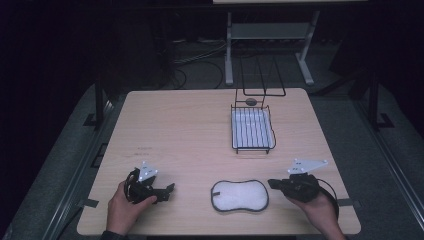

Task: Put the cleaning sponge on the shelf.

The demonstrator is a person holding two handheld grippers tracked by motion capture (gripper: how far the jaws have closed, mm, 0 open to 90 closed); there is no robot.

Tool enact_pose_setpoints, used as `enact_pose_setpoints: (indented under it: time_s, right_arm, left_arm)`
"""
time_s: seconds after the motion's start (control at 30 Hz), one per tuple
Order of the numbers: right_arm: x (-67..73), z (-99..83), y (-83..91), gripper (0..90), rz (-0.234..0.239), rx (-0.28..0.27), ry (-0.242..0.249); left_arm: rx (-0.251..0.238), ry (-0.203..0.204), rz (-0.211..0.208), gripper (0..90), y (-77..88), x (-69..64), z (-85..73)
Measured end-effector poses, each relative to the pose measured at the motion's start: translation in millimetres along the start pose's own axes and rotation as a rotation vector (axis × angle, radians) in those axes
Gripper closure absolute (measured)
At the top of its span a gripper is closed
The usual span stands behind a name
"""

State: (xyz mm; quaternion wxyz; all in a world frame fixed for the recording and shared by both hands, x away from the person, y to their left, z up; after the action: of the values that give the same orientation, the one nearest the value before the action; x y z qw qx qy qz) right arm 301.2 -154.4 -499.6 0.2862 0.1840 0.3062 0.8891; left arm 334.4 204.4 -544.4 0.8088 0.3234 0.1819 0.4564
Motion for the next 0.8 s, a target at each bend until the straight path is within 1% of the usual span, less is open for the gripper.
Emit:
enact_pose_setpoints:
  time_s: [0.13,0.17,0.2,0.4,0.5,0.53,0.8]
  right_arm:
    - [11.6,2.8,-9.7,90.0,0.026,0.013,0.019]
    - [11.6,2.8,-9.7,90.0,0.026,0.013,0.019]
    - [18.4,3.7,-14.9,90.0,0.041,0.024,0.032]
    - [31.5,5.5,-27.2,90.0,0.071,0.044,0.053]
    - [34.5,6.2,-31.3,90.0,0.079,0.047,0.056]
    - [36.1,6.1,-36.0,90.0,0.081,0.06,0.065]
    - [36.7,1.0,-47.3,90.0,0.087,0.102,0.065]
  left_arm:
    - [0.0,0.0,0.0,12.6,0.0,0.0,0.0]
    - [0.0,0.0,0.0,12.6,0.0,0.0,0.0]
    - [0.0,0.0,0.0,12.6,0.0,0.0,0.0]
    - [0.0,0.0,0.0,12.6,0.0,0.0,0.0]
    - [-0.001,0.0,0.0,12.6,-0.1,0.0,0.0]
    - [0.0,0.0,0.0,12.6,0.0,0.0,0.0]
    - [0.0,0.0,0.0,12.6,0.0,0.0,0.0]
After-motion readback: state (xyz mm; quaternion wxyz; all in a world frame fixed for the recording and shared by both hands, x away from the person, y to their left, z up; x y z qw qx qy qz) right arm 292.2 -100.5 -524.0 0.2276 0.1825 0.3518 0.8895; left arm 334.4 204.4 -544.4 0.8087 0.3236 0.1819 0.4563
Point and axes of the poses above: each handheld gripper's, and its own axes: y roughly backward along the jaws, z roughly out of its top, x roughly to its left, the point moved 10 cm from there along -y, roughly forward along the jaws, and after that the axes turned 1 degree about y, right-handed, at the moved point
